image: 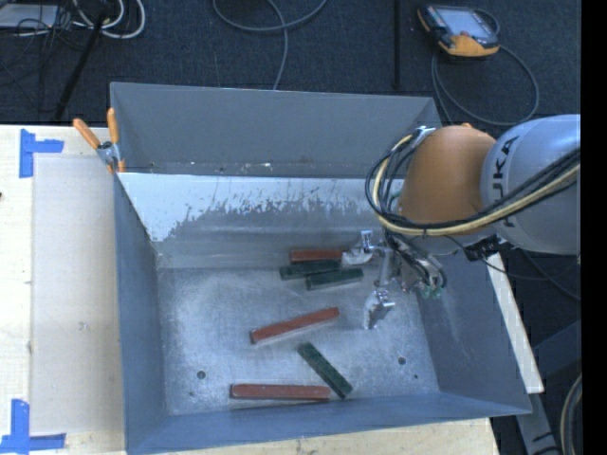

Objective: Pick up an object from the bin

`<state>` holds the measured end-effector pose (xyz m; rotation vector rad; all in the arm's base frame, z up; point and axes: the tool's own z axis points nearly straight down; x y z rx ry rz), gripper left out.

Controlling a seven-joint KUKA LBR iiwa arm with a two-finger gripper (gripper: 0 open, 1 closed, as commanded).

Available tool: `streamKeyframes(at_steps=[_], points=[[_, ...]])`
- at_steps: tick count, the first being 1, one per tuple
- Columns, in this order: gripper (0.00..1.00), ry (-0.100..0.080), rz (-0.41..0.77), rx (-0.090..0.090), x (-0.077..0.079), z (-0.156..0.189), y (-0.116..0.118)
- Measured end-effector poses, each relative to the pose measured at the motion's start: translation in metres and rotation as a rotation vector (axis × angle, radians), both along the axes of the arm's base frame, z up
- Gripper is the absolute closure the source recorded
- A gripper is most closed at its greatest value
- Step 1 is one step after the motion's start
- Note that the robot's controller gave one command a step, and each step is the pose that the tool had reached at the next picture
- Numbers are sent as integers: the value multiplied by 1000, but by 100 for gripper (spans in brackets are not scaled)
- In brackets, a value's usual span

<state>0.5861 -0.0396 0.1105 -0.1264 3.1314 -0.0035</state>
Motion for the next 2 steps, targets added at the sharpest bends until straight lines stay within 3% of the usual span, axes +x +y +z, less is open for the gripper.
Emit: streamKeyframes(at_steps=[1, 2], points=[[0, 2, 83, 0, 16, -17, 20], [0, 10, -76, 3, -11, 0, 39]])
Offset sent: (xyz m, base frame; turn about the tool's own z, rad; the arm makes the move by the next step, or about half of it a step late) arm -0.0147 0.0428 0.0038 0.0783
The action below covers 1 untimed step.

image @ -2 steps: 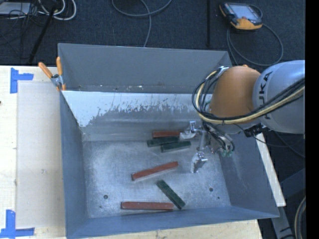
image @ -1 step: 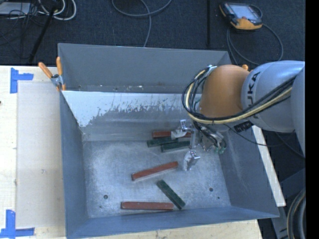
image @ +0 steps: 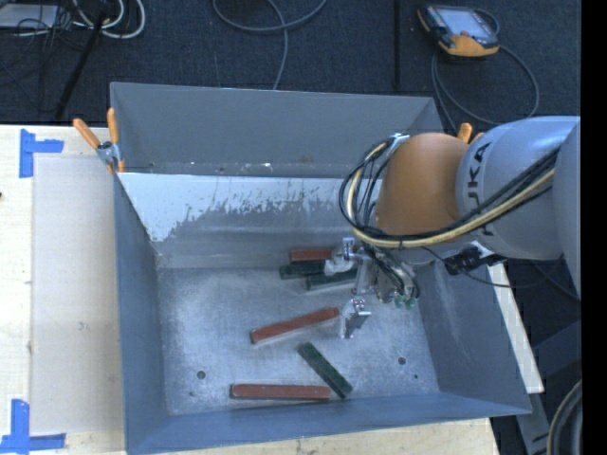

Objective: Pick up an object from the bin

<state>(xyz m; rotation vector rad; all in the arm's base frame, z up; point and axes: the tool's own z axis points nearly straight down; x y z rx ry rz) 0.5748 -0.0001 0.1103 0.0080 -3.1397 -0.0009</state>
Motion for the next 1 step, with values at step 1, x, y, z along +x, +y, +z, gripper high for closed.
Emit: streamKeyframes(at_steps=[1], points=[[0, -14, 118, -4, 22, -33, 14]])
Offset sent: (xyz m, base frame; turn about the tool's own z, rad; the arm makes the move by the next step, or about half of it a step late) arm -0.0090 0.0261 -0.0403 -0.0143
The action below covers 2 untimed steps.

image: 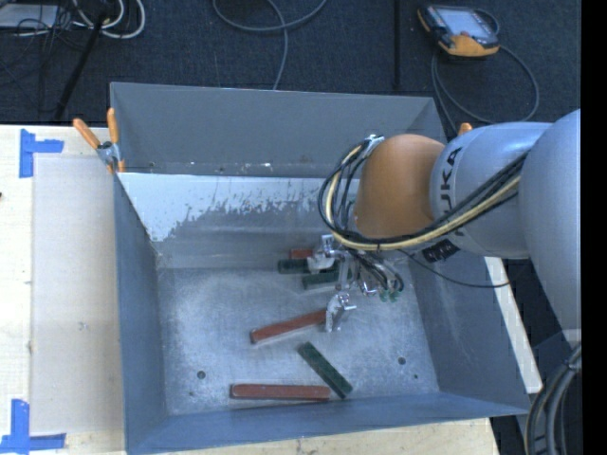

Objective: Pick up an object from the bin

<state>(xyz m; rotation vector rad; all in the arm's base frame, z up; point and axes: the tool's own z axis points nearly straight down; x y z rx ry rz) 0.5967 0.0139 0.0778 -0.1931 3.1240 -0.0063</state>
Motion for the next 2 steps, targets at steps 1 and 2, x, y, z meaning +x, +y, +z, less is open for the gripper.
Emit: streamKeyframes(at_steps=[1, 2], points=[[100, 3, 3, 4, -6, 3, 1], [100, 3, 4, 3, -6, 3, 1]])
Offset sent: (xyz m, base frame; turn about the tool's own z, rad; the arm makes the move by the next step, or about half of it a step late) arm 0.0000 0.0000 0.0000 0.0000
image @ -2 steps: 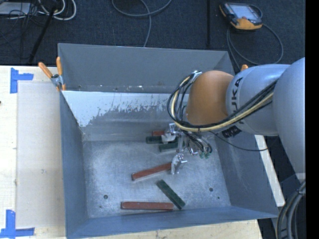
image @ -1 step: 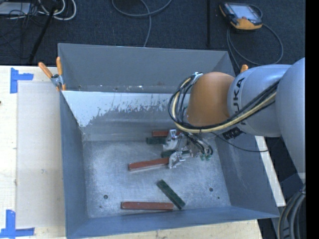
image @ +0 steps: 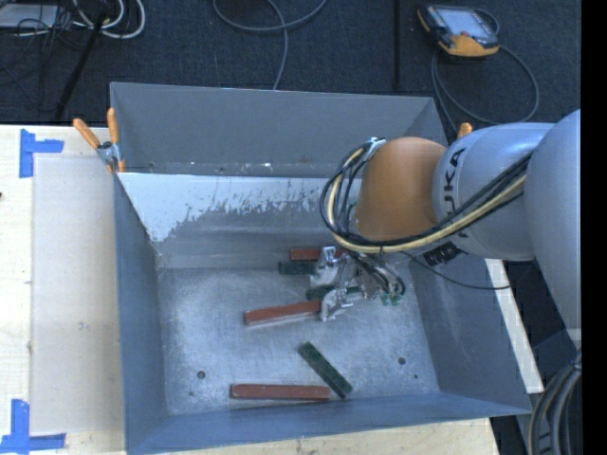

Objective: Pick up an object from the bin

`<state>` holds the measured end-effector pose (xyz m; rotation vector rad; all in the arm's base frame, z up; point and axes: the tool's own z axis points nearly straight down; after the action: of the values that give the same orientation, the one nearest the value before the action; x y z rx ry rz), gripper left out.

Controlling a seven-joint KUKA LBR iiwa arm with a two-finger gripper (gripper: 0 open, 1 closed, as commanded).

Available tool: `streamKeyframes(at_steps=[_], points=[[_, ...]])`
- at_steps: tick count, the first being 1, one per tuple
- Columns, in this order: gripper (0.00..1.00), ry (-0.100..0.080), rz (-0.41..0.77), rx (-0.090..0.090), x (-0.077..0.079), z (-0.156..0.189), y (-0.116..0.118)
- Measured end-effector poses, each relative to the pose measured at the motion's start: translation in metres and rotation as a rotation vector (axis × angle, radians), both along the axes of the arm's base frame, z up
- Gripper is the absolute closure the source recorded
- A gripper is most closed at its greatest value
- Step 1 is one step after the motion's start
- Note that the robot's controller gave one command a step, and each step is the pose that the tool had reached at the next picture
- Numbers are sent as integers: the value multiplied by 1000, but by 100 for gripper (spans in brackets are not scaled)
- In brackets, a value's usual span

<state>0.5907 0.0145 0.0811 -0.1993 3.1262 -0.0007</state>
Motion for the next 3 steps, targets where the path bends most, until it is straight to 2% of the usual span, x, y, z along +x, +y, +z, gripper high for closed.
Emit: streamKeyframes(at_steps=[1, 2, 3], points=[[100, 8, 0, 0, -2, 3, 0], [100, 17, 1, 0, -4, 22, 0], [100, 9, 1, 0, -2, 38, 1]])
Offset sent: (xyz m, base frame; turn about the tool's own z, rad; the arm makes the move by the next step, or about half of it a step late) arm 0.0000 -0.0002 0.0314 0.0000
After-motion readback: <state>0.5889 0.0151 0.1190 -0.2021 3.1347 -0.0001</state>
